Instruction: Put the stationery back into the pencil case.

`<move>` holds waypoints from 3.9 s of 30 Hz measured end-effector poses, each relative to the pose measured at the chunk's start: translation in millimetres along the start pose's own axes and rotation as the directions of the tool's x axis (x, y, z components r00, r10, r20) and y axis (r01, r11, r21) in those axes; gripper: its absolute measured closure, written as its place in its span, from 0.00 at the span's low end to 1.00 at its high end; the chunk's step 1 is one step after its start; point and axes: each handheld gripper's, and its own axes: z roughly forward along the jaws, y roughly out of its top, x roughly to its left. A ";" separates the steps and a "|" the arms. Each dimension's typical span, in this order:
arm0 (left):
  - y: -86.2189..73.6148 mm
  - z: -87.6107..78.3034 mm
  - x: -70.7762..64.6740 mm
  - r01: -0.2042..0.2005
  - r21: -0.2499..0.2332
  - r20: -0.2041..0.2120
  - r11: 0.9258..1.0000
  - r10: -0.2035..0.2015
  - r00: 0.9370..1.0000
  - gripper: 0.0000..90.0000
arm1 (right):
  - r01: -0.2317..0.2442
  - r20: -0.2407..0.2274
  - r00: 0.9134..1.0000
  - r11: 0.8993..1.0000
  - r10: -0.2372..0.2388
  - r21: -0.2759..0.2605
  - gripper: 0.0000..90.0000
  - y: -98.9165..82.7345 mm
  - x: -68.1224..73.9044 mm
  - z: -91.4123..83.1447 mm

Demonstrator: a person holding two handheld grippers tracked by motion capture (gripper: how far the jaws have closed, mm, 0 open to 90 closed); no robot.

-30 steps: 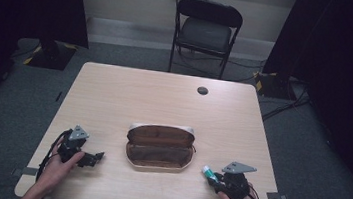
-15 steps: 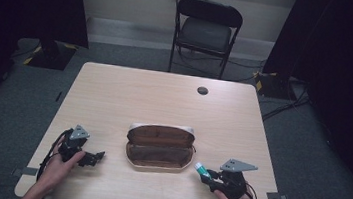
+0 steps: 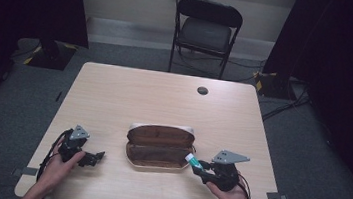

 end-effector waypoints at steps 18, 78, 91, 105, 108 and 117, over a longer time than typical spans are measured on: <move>0.0 0.0 0.0 0.001 0.000 0.000 1.000 -0.001 1.000 0.00 | 0.070 -0.062 0.996 0.997 -0.071 -0.012 0.73 43.4 18.6 45.5; 0.0 0.0 0.0 0.000 0.000 0.000 1.000 0.000 1.000 0.00 | 0.122 -0.104 0.988 0.991 -0.117 0.046 0.64 88.1 28.3 110.4; 0.0 0.0 0.0 0.001 0.000 0.001 1.000 -0.001 1.000 0.00 | 0.081 -0.041 0.996 0.997 -0.081 0.002 0.71 71.1 17.4 76.8; 1.4 1.7 0.2 0.005 -0.003 0.004 1.000 -0.005 1.000 0.00 | 0.038 0.009 0.999 0.999 -0.037 -0.029 0.71 42.4 -7.4 49.1; 1.4 1.7 0.2 0.005 -0.003 0.004 1.000 -0.005 1.000 0.00 | 0.024 0.016 1.000 0.999 -0.023 -0.030 0.71 37.4 -11.1 42.4; 1.1 1.3 -0.3 0.005 -0.005 0.001 1.000 -0.005 1.000 0.00 | 0.011 0.070 0.998 0.998 -0.006 -0.062 0.66 25.6 -19.3 27.8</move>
